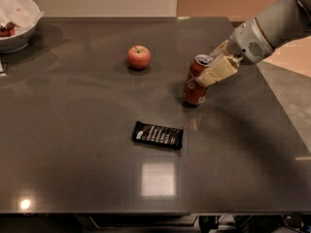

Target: Move coke can near rxbar chocolate

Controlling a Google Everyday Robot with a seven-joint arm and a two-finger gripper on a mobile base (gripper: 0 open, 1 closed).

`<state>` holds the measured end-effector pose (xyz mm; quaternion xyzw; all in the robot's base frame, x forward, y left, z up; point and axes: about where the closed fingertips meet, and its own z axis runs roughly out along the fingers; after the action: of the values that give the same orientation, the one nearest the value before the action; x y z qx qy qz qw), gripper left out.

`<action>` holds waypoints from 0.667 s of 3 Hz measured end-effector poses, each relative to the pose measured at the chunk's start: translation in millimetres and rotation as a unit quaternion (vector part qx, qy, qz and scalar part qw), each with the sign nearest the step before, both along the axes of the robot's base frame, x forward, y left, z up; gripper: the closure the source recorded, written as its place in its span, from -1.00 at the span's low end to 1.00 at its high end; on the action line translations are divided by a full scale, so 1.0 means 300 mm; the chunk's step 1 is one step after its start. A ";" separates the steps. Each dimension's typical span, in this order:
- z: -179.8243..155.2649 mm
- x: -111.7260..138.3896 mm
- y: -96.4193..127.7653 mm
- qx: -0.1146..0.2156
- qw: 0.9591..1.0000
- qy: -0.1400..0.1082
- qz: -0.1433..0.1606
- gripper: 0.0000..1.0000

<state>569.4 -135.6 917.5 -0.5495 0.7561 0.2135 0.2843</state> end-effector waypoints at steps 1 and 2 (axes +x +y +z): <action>-0.005 -0.073 0.068 -0.002 0.999 0.008 0.038 1.00; -0.014 -0.131 0.119 -0.010 0.998 0.012 0.067 1.00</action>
Offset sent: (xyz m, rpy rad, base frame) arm -0.0603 0.0487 -0.0059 -0.0416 0.0300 0.1978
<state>530.2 -100.0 913.3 -0.5994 0.7229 0.2307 0.2548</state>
